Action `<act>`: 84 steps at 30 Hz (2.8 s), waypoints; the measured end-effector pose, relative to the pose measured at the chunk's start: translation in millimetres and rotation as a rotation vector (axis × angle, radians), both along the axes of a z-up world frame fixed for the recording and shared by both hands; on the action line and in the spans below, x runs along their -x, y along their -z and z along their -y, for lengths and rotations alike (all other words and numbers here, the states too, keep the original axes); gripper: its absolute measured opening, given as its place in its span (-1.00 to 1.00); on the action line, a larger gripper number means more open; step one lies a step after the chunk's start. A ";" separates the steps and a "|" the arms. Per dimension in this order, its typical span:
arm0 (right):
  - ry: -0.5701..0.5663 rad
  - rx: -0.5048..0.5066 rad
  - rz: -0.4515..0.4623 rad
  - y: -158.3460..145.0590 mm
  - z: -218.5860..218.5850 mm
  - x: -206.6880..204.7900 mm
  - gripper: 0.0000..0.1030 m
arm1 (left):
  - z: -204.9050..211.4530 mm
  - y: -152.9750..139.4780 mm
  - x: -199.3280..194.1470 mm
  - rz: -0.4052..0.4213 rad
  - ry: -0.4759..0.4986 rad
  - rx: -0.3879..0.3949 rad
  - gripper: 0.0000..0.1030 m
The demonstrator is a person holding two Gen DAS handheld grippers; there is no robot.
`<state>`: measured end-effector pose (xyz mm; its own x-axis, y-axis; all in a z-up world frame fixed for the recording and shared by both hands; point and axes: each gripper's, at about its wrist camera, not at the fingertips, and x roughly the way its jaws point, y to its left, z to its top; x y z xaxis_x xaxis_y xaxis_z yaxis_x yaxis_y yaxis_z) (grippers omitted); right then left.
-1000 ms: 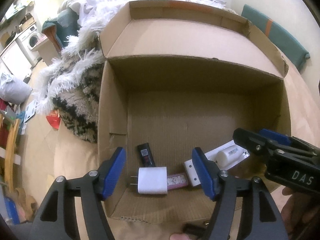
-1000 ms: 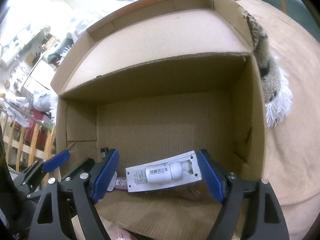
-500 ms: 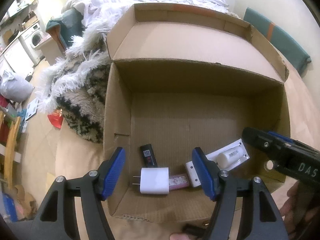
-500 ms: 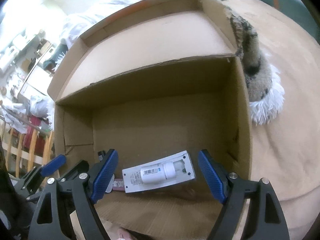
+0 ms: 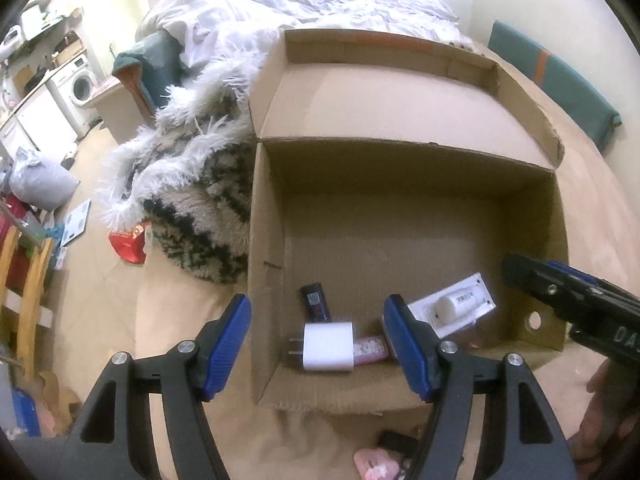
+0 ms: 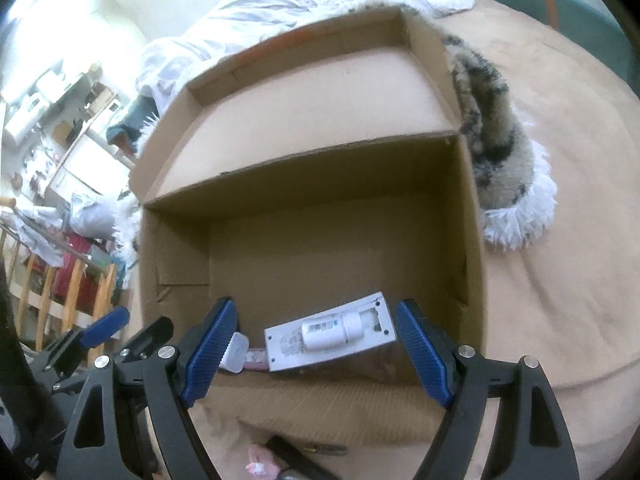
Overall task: Organize rigid objects
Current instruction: 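Open both tools to release the plug and pill bottle, then withdraw, then grasp a black battery with the right tool while the left tool grasps another white pill bottle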
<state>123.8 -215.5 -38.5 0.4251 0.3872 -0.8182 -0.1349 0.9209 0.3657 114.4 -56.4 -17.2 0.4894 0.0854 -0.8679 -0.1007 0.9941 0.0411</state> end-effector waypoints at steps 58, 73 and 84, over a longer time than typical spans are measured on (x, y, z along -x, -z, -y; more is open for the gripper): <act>-0.095 0.206 -0.371 123.1 -49.2 78.6 0.23 | -48.1 40.6 68.8 -0.211 -0.169 0.218 0.28; -0.115 0.197 -0.304 108.5 -47.2 88.3 -0.12 | -36.0 65.9 67.0 -0.286 -0.144 0.188 0.28; -0.064 0.085 -0.161 23.6 -0.7 97.6 -0.12 | -14.4 67.1 70.0 -0.262 -0.060 0.172 0.28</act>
<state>26.2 -214.8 -62.1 0.2629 0.3356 -0.9046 -0.1402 0.9409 0.3083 44.5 -42.0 -84.2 0.2456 -0.0521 -0.9680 -0.1672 0.9813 -0.0953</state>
